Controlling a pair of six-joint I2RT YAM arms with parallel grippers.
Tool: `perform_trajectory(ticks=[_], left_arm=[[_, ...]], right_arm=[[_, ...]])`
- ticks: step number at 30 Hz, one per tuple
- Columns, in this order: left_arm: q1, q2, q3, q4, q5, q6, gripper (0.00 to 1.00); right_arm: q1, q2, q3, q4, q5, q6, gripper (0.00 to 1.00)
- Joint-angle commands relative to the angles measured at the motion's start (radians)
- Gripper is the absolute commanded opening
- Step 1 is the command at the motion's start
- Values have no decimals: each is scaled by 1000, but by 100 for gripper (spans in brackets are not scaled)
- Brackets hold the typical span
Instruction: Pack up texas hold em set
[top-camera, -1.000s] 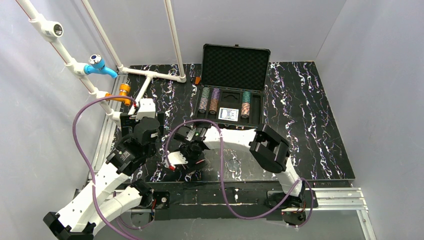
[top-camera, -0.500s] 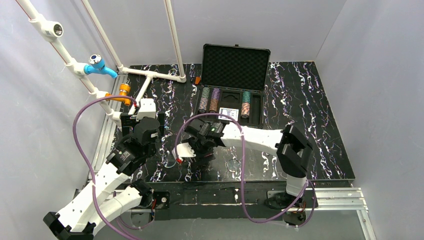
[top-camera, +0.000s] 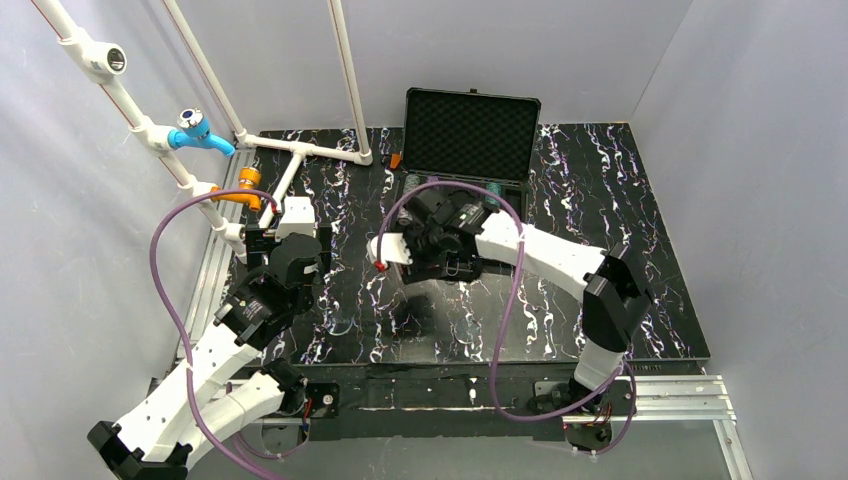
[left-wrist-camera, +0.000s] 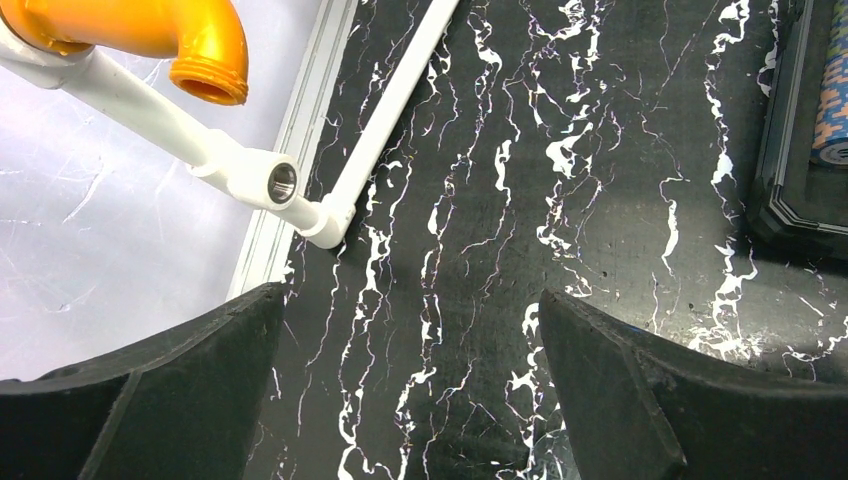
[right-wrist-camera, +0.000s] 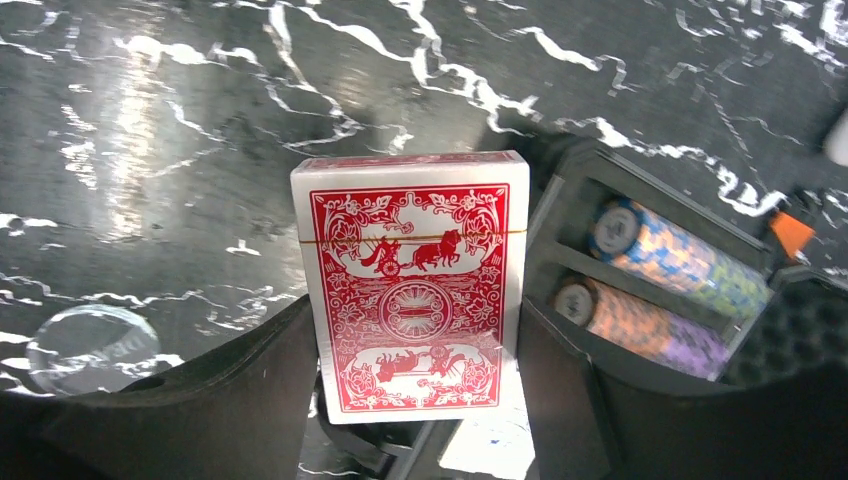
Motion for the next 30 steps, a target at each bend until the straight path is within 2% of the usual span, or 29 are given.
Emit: perform_trajectory(ticks=[1, 7, 12, 19, 30], left_arm=[[6, 1, 21, 2, -7, -5, 98], [6, 12, 21, 2, 1, -4, 98], [6, 21, 21, 3, 15, -4, 98], [6, 42, 21, 5, 29, 0, 98], [6, 43, 17, 21, 80, 11, 97]], right_arm=[[-69, -19, 113, 5, -80, -53, 1], [-146, 49, 227, -42, -59, -78, 1], [-191, 84, 245, 56, 22, -68, 1], [-252, 175, 318, 97, 50, -40, 1], [-312, 312, 476, 74, 81, -39, 1]])
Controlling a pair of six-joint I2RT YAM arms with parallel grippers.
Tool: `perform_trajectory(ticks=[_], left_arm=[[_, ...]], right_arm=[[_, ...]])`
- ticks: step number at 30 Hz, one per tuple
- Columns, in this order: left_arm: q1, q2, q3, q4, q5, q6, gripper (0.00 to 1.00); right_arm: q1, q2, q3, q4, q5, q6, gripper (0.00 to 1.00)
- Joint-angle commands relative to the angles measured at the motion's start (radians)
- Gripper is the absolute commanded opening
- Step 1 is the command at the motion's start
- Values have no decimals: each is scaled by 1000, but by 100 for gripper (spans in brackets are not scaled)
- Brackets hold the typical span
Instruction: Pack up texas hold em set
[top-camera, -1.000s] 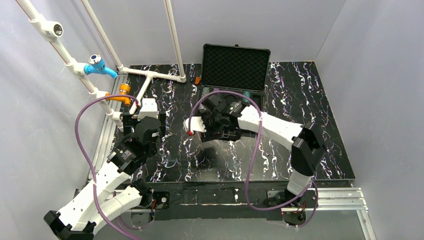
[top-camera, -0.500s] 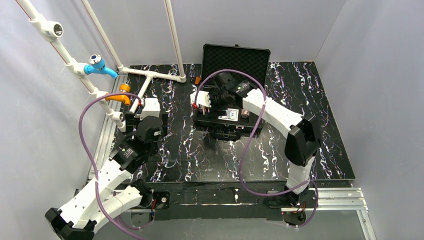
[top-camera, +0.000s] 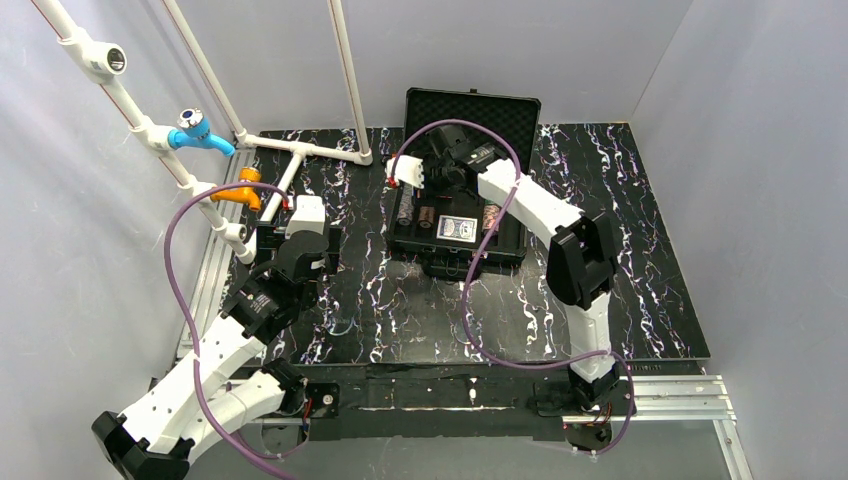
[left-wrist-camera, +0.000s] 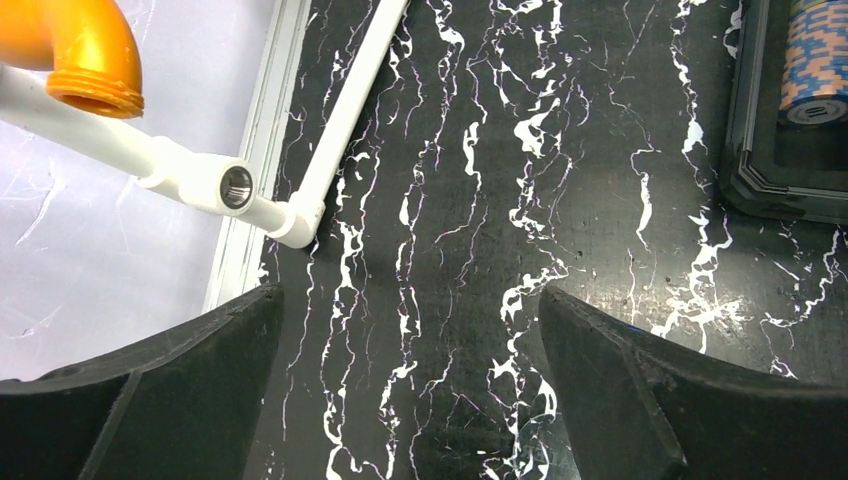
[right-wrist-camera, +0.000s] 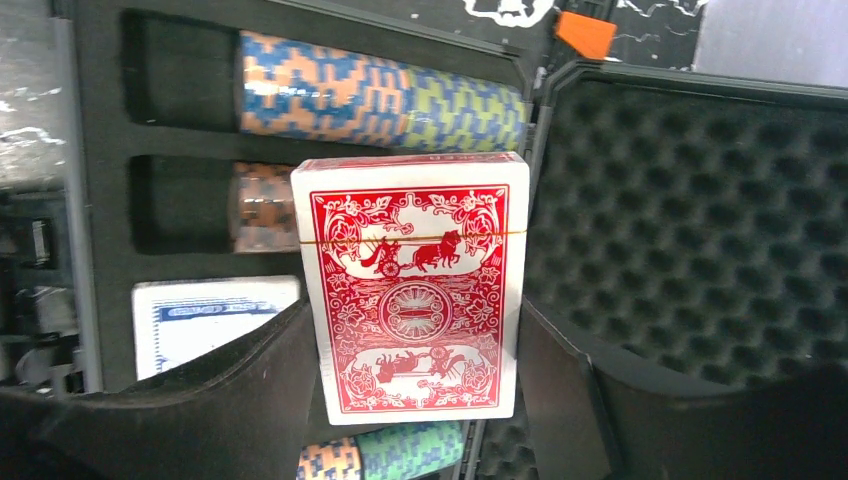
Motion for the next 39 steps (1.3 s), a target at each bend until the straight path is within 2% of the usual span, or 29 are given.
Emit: perform_trajectory(ticks=[1, 13, 25, 39], left_arm=[[6, -2, 17, 16, 17, 5, 97], [6, 7, 14, 25, 31, 16, 99], [6, 4, 11, 25, 31, 20, 99], [6, 18, 13, 25, 35, 24, 99]], right_arm=[[-21, 35, 109, 21, 17, -3, 1], [-69, 132, 204, 17, 70, 11, 1], [-147, 69, 21, 89, 63, 4, 1], [-173, 43, -76, 148, 57, -3, 1]])
